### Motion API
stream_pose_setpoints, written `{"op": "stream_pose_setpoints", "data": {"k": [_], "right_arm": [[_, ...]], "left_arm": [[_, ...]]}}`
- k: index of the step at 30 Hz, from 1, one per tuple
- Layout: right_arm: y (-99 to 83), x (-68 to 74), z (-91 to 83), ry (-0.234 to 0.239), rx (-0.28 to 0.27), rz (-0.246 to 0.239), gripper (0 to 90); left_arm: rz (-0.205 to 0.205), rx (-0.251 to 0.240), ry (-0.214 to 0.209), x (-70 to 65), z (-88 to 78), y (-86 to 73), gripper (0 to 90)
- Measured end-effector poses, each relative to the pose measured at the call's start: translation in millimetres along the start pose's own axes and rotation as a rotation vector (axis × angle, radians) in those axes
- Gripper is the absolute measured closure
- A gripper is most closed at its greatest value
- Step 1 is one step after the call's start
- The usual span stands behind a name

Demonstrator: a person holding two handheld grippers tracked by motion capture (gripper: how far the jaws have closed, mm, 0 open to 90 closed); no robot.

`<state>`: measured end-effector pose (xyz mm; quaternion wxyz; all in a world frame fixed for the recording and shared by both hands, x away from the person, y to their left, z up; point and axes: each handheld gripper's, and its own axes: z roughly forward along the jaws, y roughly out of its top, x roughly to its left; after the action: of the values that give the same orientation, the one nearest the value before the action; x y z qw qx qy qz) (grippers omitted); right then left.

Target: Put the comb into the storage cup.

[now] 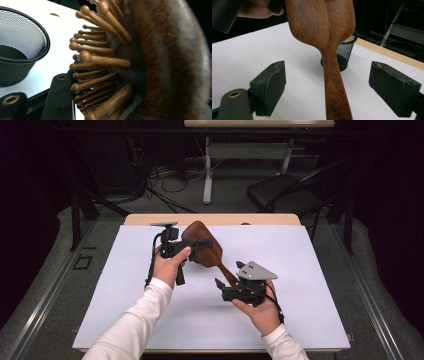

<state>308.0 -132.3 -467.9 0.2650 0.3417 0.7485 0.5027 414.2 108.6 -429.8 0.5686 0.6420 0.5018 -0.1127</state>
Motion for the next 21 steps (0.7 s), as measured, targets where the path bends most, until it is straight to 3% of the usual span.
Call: {"op": "stream_pose_setpoints", "data": {"k": [4,12,14,21], "right_arm": [[2.9,-2.2,0.8,0.007,0.0,0.01,0.0],[3.7,-5.0,-0.5,0.028,0.004,0.054,0.0],[3.8,-4.3,-3.5,0.04,-0.005,0.02,0.0],[4.5,-3.5,-4.1,0.009,0.005,0.005,0.0]], "left_arm": [[0.002,-0.001,0.001,0.8,0.2,1.9,49.3],[0.015,-0.014,0.008,1.4,-1.3,5.8,49.3],[0.016,-0.019,0.01,1.1,-1.5,6.3,49.2],[0.023,-0.035,0.014,0.6,-1.6,6.8,49.2]]}}
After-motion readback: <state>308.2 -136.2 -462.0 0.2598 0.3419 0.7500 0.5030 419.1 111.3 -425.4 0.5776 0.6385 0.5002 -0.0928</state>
